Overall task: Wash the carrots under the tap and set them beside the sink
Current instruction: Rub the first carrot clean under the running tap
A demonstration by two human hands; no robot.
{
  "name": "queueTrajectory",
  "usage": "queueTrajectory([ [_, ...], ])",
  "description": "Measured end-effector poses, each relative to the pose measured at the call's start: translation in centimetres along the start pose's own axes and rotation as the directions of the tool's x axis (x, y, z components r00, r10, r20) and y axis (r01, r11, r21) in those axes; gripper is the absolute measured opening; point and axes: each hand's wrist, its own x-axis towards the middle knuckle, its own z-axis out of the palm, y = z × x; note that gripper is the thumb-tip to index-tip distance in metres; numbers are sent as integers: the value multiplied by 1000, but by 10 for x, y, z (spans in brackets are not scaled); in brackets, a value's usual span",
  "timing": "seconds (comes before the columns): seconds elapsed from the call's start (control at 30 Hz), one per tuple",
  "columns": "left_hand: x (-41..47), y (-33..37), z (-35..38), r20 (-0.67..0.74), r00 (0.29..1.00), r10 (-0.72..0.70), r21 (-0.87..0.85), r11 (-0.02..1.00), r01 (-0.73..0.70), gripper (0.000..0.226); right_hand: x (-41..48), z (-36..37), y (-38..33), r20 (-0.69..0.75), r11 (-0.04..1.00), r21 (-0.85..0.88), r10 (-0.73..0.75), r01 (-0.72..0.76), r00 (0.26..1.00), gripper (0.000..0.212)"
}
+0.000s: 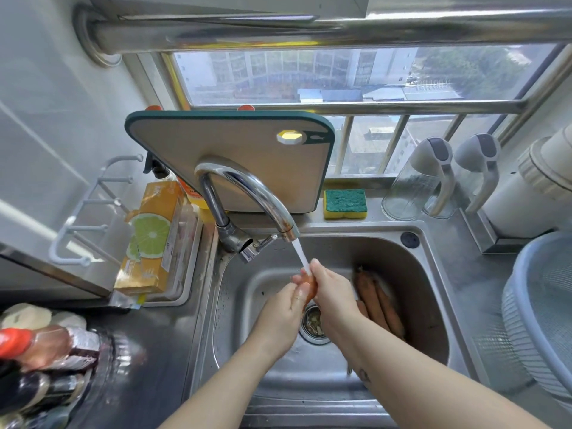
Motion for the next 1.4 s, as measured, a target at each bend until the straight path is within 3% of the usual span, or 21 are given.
queueTrajectory([
  [0.1, 1, -1, -1, 69, 995, -66, -164, 983, 77, 38, 2, -11, -2, 163, 999, -49, 21, -13, 986, 30],
  [0.17, 3, -1, -5, 129, 980, -151, -305, 934, 184, 44, 3, -22, -1, 347, 989, -142, 20, 32, 938, 22],
  [0.23, 3, 1, -9, 194, 959, -207, -403, 874, 270, 45, 4, -27, 0, 436, 979, -188, 15, 74, 900, 17],
  [0.3, 2, 5, -8, 197, 958, -209, -364, 892, 269, 44, 7, -26, 1, 398, 969, -219, -21, 117, 917, 20],
  [0.43, 5, 5, -3, 101, 990, -97, -159, 981, 113, 43, 5, -9, -1, 162, 979, -174, -75, 103, 984, 23],
  [0.53, 5, 4, -6, 130, 981, -145, -256, 951, 175, 44, 3, -9, -2, 152, 978, -177, -83, 110, 985, 24],
  [0.6, 3, 5, -10, 176, 957, -230, -399, 872, 283, 44, 2, -17, -4, 323, 969, -203, -69, 141, 944, 20],
  [0.67, 3, 9, -14, 264, 911, -317, -548, 728, 412, 43, 1, -24, -6, 457, 970, -206, -24, 132, 889, 13],
  [0.8, 7, 16, -19, 537, 771, -341, -705, 319, 633, 43, 6, -30, -12, 512, 996, -84, 36, 9, 858, 31],
  [0.87, 10, 20, -22, 609, 731, -307, -705, 213, 676, 43, 7, -29, -17, 536, 998, -64, 48, -16, 843, 28],
  [0.97, 11, 24, -21, 582, 732, -354, -676, 291, 677, 45, 11, -27, -12, 425, 979, -175, -24, 108, 905, 10],
  [1.0, 11, 25, -18, 545, 752, -372, -655, 371, 658, 46, 12, -25, -9, 354, 975, -181, -56, 127, 934, 14],
  [1.1, 7, 26, -3, 361, 861, -359, -430, 755, 495, 43, 16, -20, -6, 102, 984, -155, -67, 82, 992, 35],
  [1.17, 5, 23, 4, 274, 919, -285, -305, 880, 364, 40, 14, -20, -9, 103, 971, -209, -93, 113, 990, 39],
  [1.27, 5, 20, -1, 243, 921, -304, -425, 820, 383, 35, 11, -22, -11, 224, 950, -269, -99, 160, 969, 32],
  [1.33, 8, 19, -8, 274, 888, -368, -559, 691, 459, 37, 10, -25, -6, 378, 956, -238, -72, 172, 923, 23],
  [1.4, 10, 18, -13, 350, 844, -407, -651, 542, 531, 36, 13, -30, -3, 502, 977, -161, -39, 138, 864, 32],
])
